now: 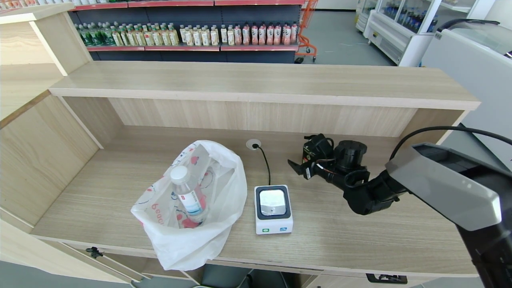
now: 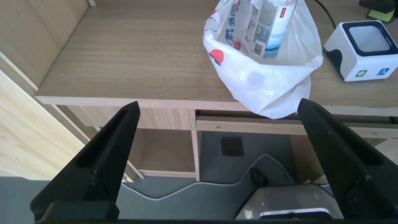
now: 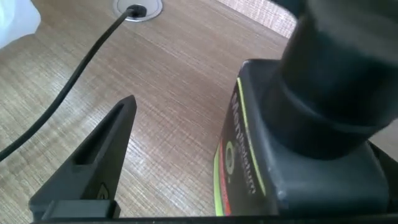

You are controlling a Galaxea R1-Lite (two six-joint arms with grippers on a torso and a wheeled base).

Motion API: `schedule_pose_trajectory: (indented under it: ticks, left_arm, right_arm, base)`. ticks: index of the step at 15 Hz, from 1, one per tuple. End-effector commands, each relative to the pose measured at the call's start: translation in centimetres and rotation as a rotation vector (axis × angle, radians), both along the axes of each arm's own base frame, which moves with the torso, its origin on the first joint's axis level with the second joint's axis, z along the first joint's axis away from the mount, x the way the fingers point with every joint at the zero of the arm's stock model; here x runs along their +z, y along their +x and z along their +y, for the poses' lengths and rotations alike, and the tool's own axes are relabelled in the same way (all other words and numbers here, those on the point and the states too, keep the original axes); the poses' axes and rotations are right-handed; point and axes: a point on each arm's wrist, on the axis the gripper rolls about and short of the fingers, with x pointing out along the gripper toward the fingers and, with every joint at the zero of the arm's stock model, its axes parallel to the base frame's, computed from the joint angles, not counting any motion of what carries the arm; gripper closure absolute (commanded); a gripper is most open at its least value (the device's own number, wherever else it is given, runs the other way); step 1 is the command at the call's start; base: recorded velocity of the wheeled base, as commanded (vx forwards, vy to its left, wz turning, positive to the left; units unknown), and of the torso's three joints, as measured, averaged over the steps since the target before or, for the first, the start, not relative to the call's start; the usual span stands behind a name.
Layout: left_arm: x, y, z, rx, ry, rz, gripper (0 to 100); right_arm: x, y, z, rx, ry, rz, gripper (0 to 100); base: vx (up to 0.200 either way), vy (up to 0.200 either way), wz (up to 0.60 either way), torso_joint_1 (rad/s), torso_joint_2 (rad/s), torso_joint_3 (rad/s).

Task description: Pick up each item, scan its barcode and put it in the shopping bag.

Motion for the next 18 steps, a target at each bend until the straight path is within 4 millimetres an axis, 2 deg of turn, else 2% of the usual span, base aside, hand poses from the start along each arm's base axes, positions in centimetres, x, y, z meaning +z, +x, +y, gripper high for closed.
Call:
schedule_pose_trajectory:
  ticks: [1,4,6,7,9,10,11,12,14,15,16,17,18]
  left_arm:
    - [0.0,0.0,0.0,0.0,0.0,0.0,0]
    - [0.0,0.0,0.0,0.0,0.0,0.0,0]
    - [0.0,0.0,0.0,0.0,0.0,0.0,0]
    - [0.0,0.0,0.0,0.0,0.0,0.0,0]
    - [0.0,0.0,0.0,0.0,0.0,0.0,0]
    - [0.0,0.0,0.0,0.0,0.0,0.001,0]
    - [0.0,0.0,0.0,0.0,0.001,0.001,0]
    - [0.0,0.0,0.0,0.0,0.0,0.0,0]
    - [0.0,0.0,0.0,0.0,0.0,0.0,0]
    - [0.0,0.0,0.0,0.0,0.0,0.0,0]
    - [0.0,0.0,0.0,0.0,0.0,0.0,0]
    - [0.0,0.0,0.0,0.0,0.0,0.0,0]
    - [0.0,0.0,0.0,0.0,0.0,0.0,0]
  right_arm:
    - [-0.2,0.1,0.1,0.002,-0.015,-0.007,100]
    - [0.4,0.0,-0.2,-0.002,-0.041,-0.045,100]
    - [1.6,-0.3,-0.5,-0.008,-0.056,-0.086,100]
    - [2.4,-0.6,-1.2,-0.02,-0.084,-0.109,100]
    - [4.0,-2.4,-3.3,-0.05,-0.17,-0.133,100]
    - [6.0,-5.4,-5.9,-0.087,-0.235,-0.139,100]
    - [6.8,-6.6,-6.7,-0.1,-0.249,-0.142,100]
    - [9.6,-11.0,-9.3,-0.142,-0.282,-0.175,100]
    - [12.6,-14.7,-10.3,-0.166,-0.311,-0.259,100]
    - [15.0,-18.1,-10.6,-0.172,-0.351,-0.375,100]
    - [15.6,-19.5,-10.6,-0.15,-0.389,-0.433,100]
    - [16.1,-21.7,-10.6,-0.054,-0.482,-0.553,100]
    - [16.9,-23.4,-10.4,0.113,-0.586,-0.706,100]
  base:
    - [0.0,0.0,0.0,0.0,0.0,0.0]
    - [0.0,0.0,0.0,0.0,0.0,0.0]
    - [0.0,0.0,0.0,0.0,0.0,0.0]
    - [0.0,0.0,0.0,0.0,0.0,0.0]
    - [0.0,0.0,0.0,0.0,0.0,0.0]
    - [0.0,0.0,0.0,0.0,0.0,0.0]
    - [0.0,0.0,0.0,0.0,0.0,0.0]
    - [0.0,0.0,0.0,0.0,0.0,0.0]
    - [0.0,0.0,0.0,0.0,0.0,0.0]
    - [0.0,0.0,0.0,0.0,0.0,0.0]
    - [0.0,0.0,0.0,0.0,0.0,0.0]
    - [0.0,0.0,0.0,0.0,0.0,0.0]
    - [0.0,0.0,0.0,0.0,0.0,0.0]
